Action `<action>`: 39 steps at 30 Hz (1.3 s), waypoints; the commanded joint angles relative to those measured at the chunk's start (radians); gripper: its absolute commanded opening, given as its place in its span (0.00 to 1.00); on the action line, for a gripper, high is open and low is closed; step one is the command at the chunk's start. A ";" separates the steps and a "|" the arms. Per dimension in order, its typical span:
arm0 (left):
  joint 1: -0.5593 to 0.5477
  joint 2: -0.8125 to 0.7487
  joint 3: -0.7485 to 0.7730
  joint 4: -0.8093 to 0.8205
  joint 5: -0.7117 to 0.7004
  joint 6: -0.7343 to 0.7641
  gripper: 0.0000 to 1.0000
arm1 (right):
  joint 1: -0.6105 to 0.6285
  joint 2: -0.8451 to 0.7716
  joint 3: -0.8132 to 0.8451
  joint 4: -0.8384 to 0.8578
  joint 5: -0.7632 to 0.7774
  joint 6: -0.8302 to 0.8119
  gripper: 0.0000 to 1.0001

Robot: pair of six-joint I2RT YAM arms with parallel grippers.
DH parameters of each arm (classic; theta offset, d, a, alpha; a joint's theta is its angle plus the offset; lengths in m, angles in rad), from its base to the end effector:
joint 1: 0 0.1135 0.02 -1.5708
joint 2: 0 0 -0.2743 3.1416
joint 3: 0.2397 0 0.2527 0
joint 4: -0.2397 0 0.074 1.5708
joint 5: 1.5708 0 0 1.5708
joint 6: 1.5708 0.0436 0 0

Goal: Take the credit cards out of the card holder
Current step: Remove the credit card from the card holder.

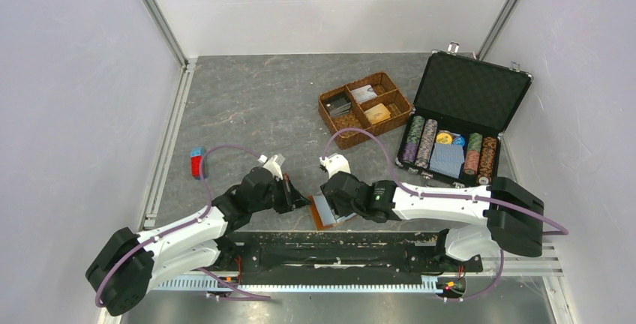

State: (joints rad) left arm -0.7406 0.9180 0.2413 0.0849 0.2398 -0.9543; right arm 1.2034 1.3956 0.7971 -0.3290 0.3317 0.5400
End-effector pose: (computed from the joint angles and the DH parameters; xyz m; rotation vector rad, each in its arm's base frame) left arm 0.1251 -0.1284 0.1595 -0.1032 2.4136 -1.1550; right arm 0.1131 0.2543 0.2027 -0.6710 2.3693 0.3623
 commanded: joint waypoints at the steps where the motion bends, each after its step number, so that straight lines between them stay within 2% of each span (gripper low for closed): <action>1: 0.006 -0.011 -0.007 0.039 0.021 -0.006 0.02 | 0.011 -0.014 0.039 -0.002 0.036 -0.018 0.48; 12: 0.007 -0.008 -0.005 0.034 0.016 0.003 0.02 | 0.037 0.004 0.062 0.016 0.024 -0.031 0.46; 21: 0.015 -0.010 0.088 -0.170 -0.069 0.080 0.04 | 0.038 0.001 0.009 0.098 -0.051 -0.005 0.40; 23: 0.016 -0.007 0.107 -0.218 -0.101 0.078 0.10 | 0.038 -0.003 -0.003 0.106 -0.048 -0.004 0.38; 30: 0.017 -0.031 0.173 -0.289 -0.130 0.049 0.42 | 0.038 -0.014 -0.040 0.129 -0.061 0.005 0.36; 34: 0.017 -0.028 0.216 -0.280 -0.100 0.043 0.49 | 0.038 -0.032 -0.057 0.147 -0.064 0.009 0.34; 39: 0.017 0.011 0.238 -0.234 -0.070 0.020 0.51 | 0.039 -0.057 -0.075 0.168 -0.067 0.010 0.32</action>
State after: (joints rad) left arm -0.7277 0.9066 0.4347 -0.1883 0.1413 -0.9195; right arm 1.2350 1.3857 0.7353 -0.2218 0.2657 0.5381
